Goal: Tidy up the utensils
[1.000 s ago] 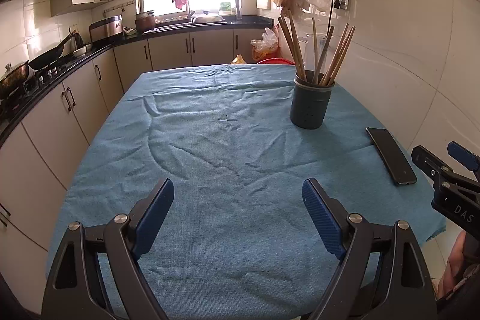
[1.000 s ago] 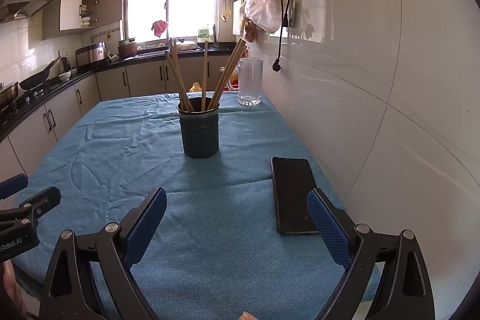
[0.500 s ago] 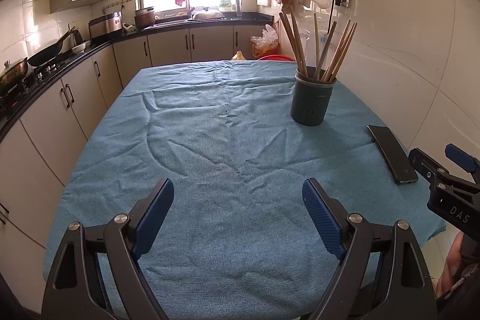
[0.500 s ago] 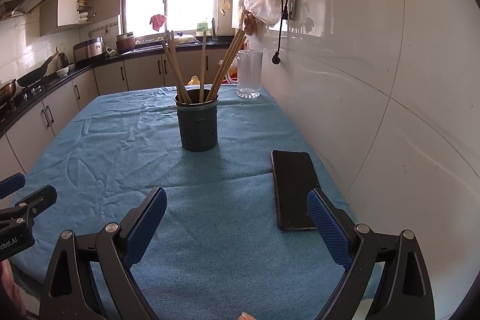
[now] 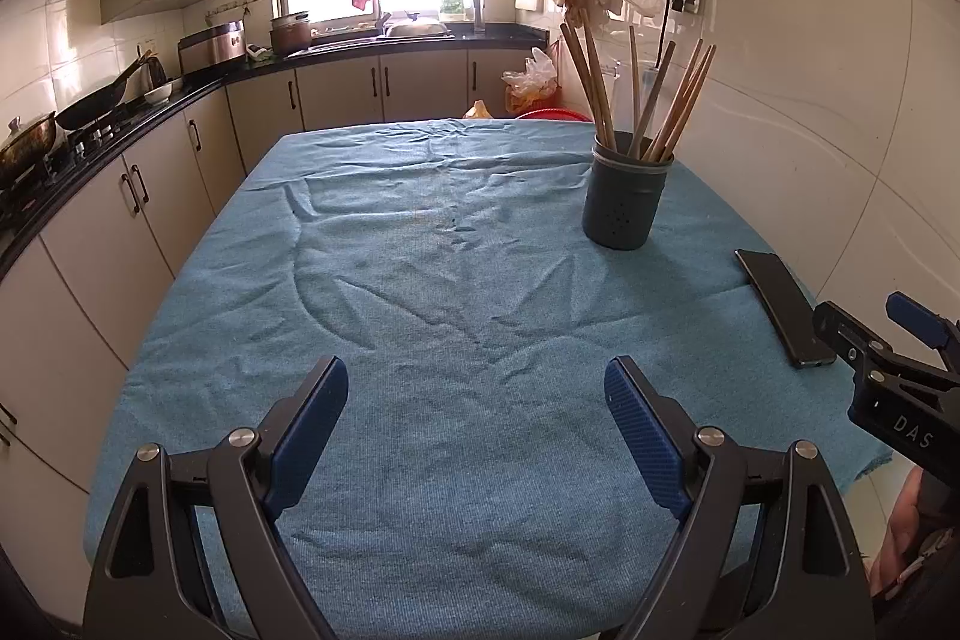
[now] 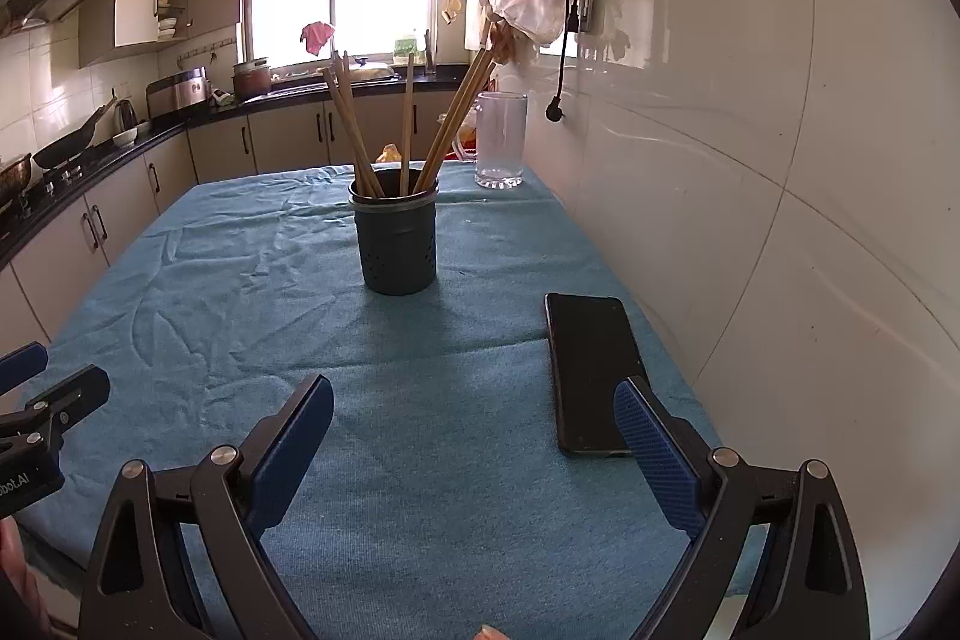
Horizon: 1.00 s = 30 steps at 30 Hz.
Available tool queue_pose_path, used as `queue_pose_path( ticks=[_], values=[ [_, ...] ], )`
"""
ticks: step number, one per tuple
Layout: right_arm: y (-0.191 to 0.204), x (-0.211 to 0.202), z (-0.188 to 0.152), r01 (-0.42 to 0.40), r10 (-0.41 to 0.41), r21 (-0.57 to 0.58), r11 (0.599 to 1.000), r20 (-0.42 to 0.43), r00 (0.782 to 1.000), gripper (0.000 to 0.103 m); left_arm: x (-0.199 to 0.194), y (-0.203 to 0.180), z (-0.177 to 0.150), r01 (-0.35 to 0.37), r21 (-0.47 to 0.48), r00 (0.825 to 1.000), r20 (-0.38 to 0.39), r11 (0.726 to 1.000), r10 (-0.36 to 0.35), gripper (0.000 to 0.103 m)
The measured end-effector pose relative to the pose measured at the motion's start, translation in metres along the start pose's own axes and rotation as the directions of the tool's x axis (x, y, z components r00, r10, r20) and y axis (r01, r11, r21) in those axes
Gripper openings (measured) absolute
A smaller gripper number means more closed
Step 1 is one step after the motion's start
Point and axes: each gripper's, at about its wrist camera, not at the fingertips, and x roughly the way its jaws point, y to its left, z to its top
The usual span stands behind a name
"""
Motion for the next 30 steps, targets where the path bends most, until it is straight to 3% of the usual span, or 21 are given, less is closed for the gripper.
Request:
queue_pose_path(
  ticks=[30],
  values=[
    [0.0021,0.0016,-0.0018,-0.002,0.001,-0.011,1.0,-0.011,1.0,0.097,-0.001,-0.0001,-0.0004,0.001,-0.002,1.0,0.001,1.0,-0.001,0.086]
  ],
)
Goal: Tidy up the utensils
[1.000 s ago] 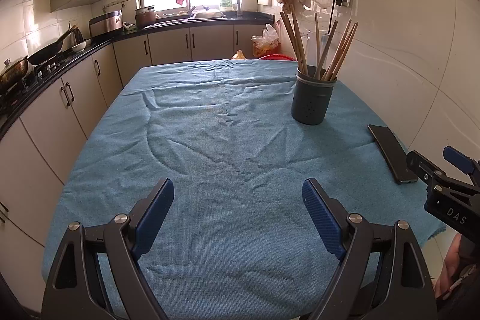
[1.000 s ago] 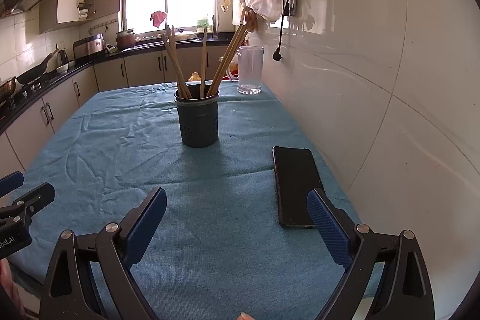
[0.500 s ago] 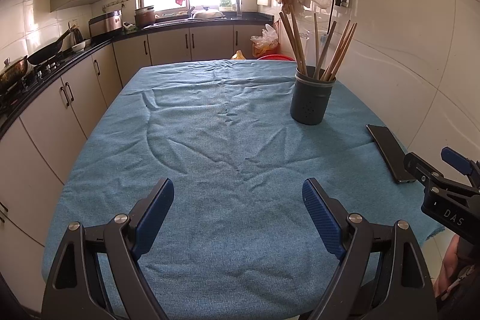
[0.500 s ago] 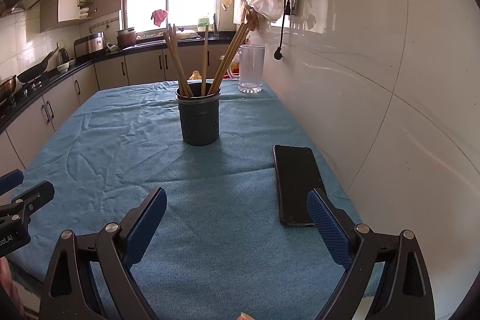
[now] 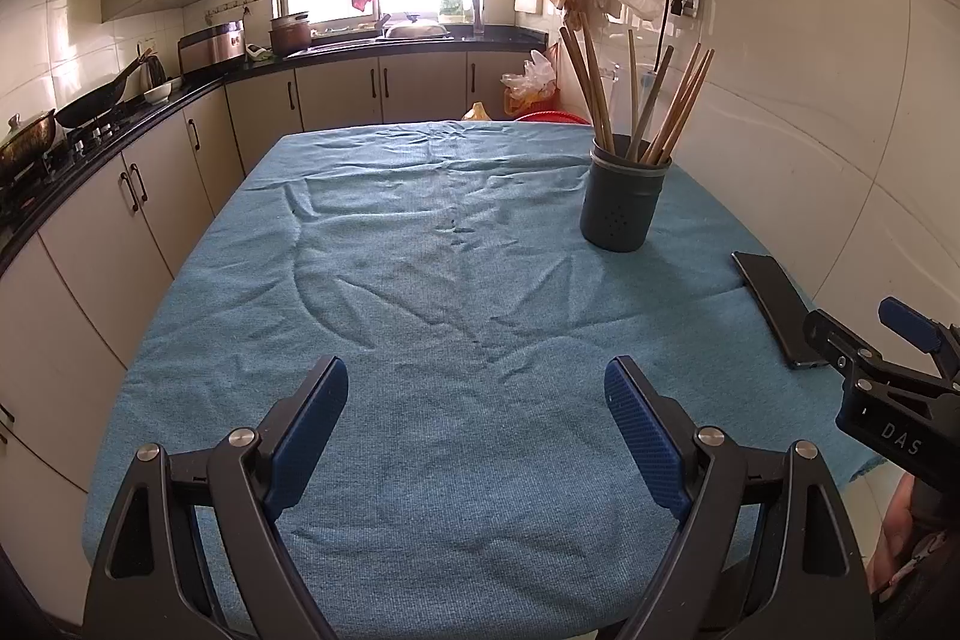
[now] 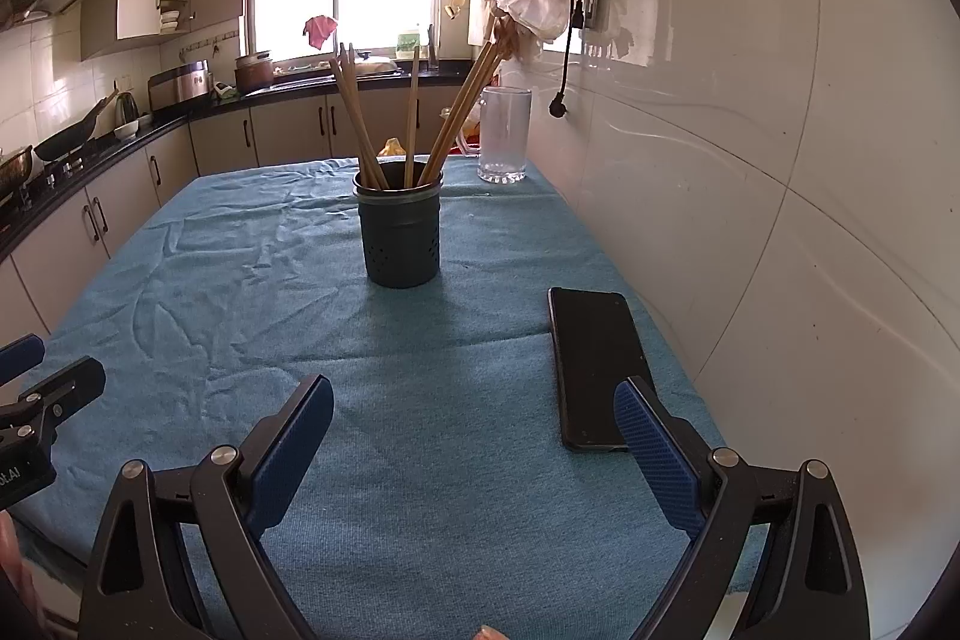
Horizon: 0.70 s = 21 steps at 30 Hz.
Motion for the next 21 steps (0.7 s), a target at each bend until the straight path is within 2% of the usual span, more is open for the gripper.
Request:
queue_pose_path(
  ticks=[15,19,21],
  values=[
    [0.003,0.003,-0.001,0.0,0.0,-0.011,1.0,-0.01,1.0,0.097,0.004,0.003,0.001,0.012,-0.023,1.0,-0.015,1.0,-0.013,0.086],
    [0.006,0.012,0.001,-0.015,0.014,-0.014,1.0,-0.028,0.999,0.097,0.008,0.018,0.005,-0.029,-0.064,1.0,0.002,0.998,0.029,0.086],
    [0.007,0.026,0.006,-0.053,0.053,0.004,0.999,-0.063,0.997,0.097,0.017,0.035,0.01,-0.049,-0.1,0.999,-0.016,0.994,0.048,0.086]
  ],
)
